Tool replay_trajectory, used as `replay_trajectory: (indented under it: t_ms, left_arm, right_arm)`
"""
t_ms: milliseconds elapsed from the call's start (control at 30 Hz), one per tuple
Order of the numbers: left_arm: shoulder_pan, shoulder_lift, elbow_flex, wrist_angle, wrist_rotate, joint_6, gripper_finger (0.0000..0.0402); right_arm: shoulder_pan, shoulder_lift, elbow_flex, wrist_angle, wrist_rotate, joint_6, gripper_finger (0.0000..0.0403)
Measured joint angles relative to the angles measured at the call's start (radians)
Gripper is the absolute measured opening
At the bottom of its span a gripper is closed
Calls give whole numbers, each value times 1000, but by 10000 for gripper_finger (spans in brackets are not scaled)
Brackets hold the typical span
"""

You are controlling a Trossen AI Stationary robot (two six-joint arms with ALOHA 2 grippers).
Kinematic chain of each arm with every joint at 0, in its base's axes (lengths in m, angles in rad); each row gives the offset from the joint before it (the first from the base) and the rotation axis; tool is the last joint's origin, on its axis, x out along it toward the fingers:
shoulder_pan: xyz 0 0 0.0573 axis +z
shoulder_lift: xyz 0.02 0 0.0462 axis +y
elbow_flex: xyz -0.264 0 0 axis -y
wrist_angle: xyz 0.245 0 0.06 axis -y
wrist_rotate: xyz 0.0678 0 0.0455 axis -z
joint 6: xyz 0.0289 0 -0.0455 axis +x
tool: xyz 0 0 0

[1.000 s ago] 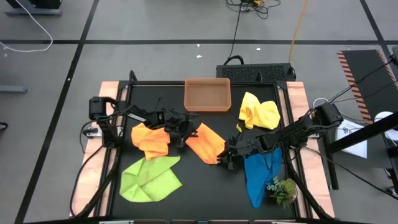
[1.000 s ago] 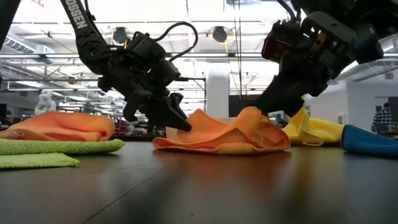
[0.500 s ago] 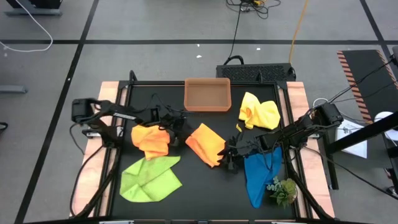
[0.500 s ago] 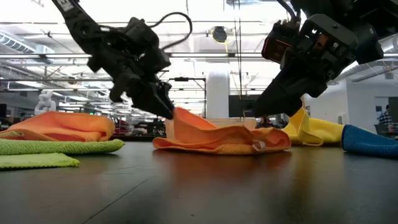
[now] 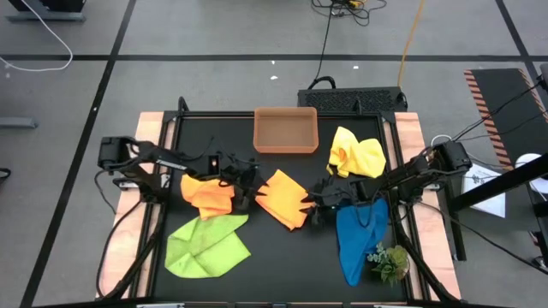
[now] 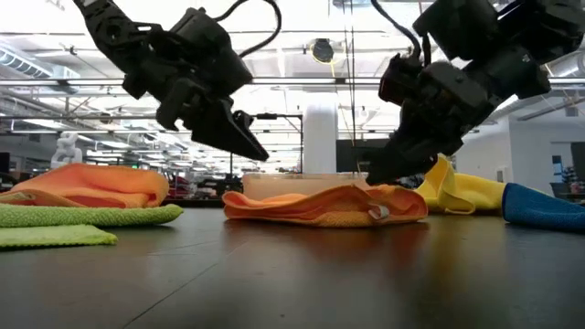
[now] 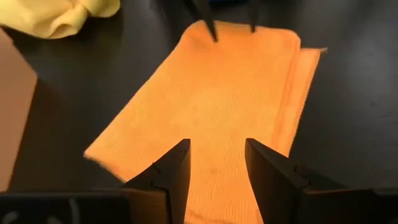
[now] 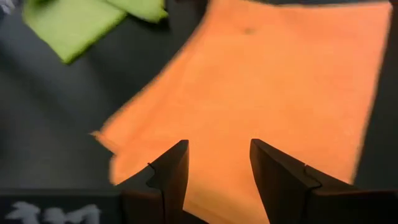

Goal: Fold microfiber towels
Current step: Put the right orange microfiber towel into the orange bin

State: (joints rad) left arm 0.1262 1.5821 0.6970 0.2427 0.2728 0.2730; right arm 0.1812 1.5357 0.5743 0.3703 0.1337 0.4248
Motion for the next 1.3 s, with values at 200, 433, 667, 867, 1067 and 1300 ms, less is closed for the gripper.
replay_trajectory:
  t_ms: [200,433,667,867,1067,1300]
  left_arm:
    - [-18,70,0,56,-17,-18,154]
    - [-6,88,0,156,-44,-25,154]
    - [47,88,31,198,-65,-61,155]
    - [118,88,129,-21,-13,-81,155]
    - [168,101,239,-187,98,-99,155]
    - [160,204,400,-391,136,-29,155]
  right_arm:
    - [-41,0,0,-21,-4,-12,164]
    - [-107,0,0,-23,-8,-47,164]
    - [-167,0,0,-24,-71,-67,165]
    - [-189,0,0,-36,-87,-71,165]
    - [-175,0,0,-84,-87,-64,165]
    - [-135,0,0,-98,-87,-43,165]
